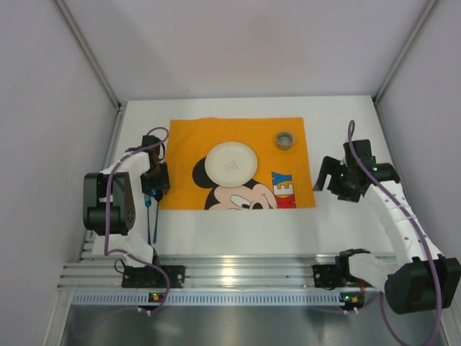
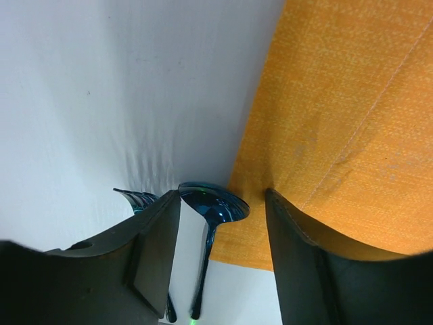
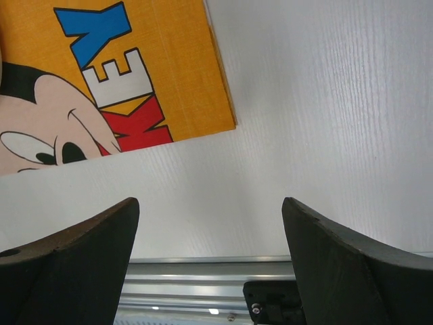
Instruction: Set the dinner table for one person
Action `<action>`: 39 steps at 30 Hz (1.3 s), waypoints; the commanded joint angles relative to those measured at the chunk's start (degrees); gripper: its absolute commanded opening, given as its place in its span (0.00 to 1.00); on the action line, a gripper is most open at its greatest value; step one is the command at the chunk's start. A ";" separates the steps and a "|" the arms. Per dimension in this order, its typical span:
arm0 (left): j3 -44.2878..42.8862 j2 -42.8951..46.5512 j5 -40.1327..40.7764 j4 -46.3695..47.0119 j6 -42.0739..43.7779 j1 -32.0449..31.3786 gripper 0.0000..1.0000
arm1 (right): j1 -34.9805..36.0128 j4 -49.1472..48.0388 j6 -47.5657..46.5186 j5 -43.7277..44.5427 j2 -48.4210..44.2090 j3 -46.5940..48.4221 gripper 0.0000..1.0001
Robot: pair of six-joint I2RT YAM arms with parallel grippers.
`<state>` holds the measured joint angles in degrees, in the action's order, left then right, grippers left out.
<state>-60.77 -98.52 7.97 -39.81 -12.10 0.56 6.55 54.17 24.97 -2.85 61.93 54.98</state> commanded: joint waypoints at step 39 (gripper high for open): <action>-24.82 5.00 -5.59 -12.23 -25.92 -12.05 0.00 | -0.31 -0.03 -1.51 1.62 -0.32 -0.05 0.86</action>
<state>-81.38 -96.86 4.23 -50.48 -28.23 -4.01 6.57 54.48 23.99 -1.96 62.43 54.63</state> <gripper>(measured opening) 0.034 0.864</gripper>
